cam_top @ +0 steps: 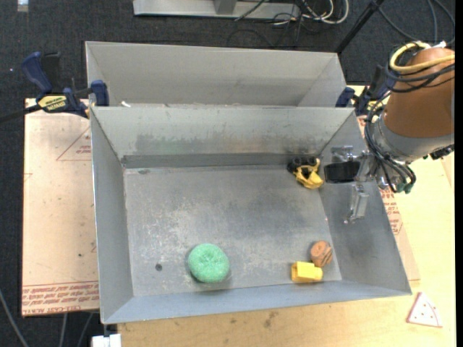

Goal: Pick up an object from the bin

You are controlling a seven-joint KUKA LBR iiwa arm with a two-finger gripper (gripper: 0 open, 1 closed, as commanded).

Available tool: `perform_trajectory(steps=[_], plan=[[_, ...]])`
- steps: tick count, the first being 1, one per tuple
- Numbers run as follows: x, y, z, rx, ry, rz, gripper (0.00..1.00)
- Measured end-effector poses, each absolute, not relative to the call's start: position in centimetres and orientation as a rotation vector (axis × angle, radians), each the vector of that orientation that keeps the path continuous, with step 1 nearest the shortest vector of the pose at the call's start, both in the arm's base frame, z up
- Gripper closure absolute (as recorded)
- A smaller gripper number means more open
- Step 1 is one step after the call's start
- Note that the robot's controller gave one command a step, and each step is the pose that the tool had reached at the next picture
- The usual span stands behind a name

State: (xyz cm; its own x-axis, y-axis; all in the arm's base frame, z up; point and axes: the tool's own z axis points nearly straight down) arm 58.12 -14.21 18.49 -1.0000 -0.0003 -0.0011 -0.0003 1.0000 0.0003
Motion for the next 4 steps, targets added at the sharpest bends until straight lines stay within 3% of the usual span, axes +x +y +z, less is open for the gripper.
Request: perform_trajectory(steps=[1,2,3,4], plan=[[59.9,-13.2,13.4,0.41,3.105,-0.001,0.0],[64.2,-15.3,13.9,0.681,3.062,0.002,0.0],[65.2,-12.5,11.8,0.639,3.074,0.002,0.0],[65.9,-14.4,8.3,0.998,2.97,0.005,0.0]])
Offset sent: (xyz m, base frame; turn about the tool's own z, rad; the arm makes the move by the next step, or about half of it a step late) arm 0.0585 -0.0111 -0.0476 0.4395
